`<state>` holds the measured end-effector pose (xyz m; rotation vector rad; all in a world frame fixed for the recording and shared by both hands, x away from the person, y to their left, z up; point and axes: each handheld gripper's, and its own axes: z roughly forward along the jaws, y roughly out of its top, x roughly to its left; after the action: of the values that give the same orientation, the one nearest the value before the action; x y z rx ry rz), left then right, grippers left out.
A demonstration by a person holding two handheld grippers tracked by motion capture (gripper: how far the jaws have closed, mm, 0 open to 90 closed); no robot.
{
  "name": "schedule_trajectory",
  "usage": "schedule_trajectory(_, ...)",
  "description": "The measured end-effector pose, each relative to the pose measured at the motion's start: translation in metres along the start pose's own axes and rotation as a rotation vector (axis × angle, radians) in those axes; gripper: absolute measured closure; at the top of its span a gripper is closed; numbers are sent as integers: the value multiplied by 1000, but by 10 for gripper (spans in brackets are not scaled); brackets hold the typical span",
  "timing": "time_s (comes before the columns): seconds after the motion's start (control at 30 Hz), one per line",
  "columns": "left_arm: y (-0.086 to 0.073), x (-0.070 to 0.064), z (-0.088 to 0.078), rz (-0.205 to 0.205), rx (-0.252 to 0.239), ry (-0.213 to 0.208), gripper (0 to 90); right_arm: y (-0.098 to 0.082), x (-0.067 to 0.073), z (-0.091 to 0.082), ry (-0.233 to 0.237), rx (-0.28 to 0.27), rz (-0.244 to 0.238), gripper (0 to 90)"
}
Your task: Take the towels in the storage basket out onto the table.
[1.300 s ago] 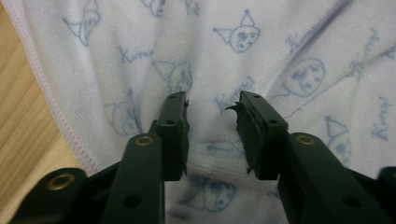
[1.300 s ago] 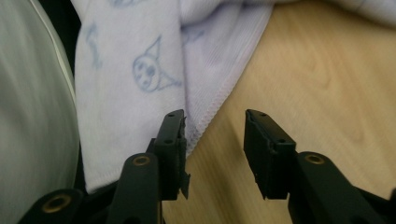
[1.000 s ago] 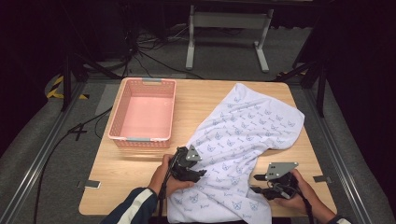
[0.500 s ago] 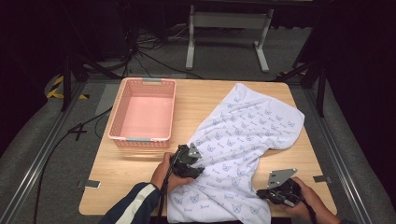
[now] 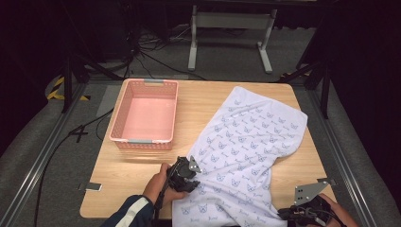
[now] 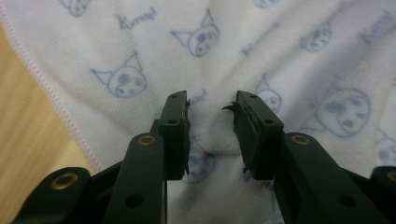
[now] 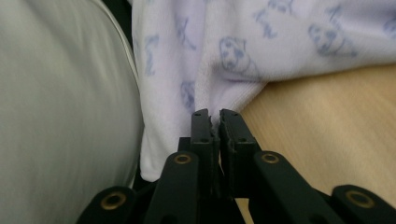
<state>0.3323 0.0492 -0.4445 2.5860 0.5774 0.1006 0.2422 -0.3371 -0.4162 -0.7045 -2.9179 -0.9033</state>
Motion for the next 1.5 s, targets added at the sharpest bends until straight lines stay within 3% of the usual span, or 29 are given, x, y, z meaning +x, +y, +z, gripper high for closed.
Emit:
schedule_trajectory(0.03,0,-2,-1,-5,11,-24,640,1,-1,-1,1,-13,5,841)
schedule_trajectory(0.07,0,-5,-1,17,5,-49,648,2,-2,-2,-16,-21,3,829)
schedule_trajectory(0.13,3,-7,-2,31,-32,-33,629,5,-9,-6,-69,-67,27,763)
schedule_trajectory(0.17,9,-5,0,23,-99,-41,583,6,-11,-7,-88,-83,29,719)
schedule_trajectory(0.2,9,-5,0,23,-99,-41,479,6,-11,-7,-88,-83,29,719)
schedule_trajectory(0.27,22,1,5,15,-170,-12,457,12,-28,-12,-232,-127,14,625)
schedule_trajectory(0.33,36,10,14,4,-217,-3,430,16,-54,-16,-310,-198,67,578)
schedule_trajectory(0.4,46,13,23,23,-201,-2,386,19,-80,-16,-338,-248,59,581)
schedule_trajectory(0.43,50,13,28,52,-181,23,384,21,-91,-15,-349,-256,87,557)
schedule_trajectory(0.47,52,15,33,54,-170,33,395,23,-104,-12,-361,-263,105,545)
schedule_trajectory(0.5,53,19,37,42,-172,13,419,26,-118,-8,-350,-269,109,554)
schedule_trajectory(0.53,53,23,42,34,-166,2,470,31,-141,3,-384,-252,144,564)
schedule_trajectory(0.57,53,23,42,34,-166,2,501,31,-141,3,-384,-252,144,564)
schedule_trajectory(0.63,54,27,40,28,-154,30,531,36,-161,14,-368,-223,174,597)
schedule_trajectory(0.73,49,34,35,10,-142,55,580,41,-184,24,-441,-147,207,659)
schedule_trajectory(0.77,48,35,34,-4,-131,67,601,40,-192,26,-491,-111,226,676)
schedule_trajectory(0.8,46,37,31,7,-117,86,628,38,-197,26,-513,-98,242,681)
schedule_trajectory(0.83,44,39,29,9,-111,108,648,36,-203,24,-506,-112,256,704)
schedule_trajectory(0.87,42,41,28,-8,-107,112,648,33,-207,21,-508,-115,275,709)
schedule_trajectory(0.97,36,51,21,-42,-76,118,684,24,-216,14,-543,-118,299,736)
schedule_trajectory(1.03,33,55,21,-75,-91,97,660,19,-219,11,-560,-118,298,733)
schedule_trajectory(1.07,34,52,22,-70,-95,114,579,15,-221,7,-578,-116,321,721)
schedule_trajectory(1.13,40,43,22,-47,-134,139,530,15,-221,7,-599,-105,316,707)
schedule_trajectory(1.23,63,8,15,72,-235,84,457,14,-218,4,-593,-134,304,688)
schedule_trajectory(1.37,95,-40,19,189,-290,-42,411,21,-199,-6,-478,-230,210,680)
schedule_trajectory(1.47,114,-79,33,296,-277,-101,402,25,-185,-4,-363,-229,126,634)
schedule_trajectory(1.5,118,-88,38,319,-281,-120,397,27,-180,-2,-362,-217,92,625)
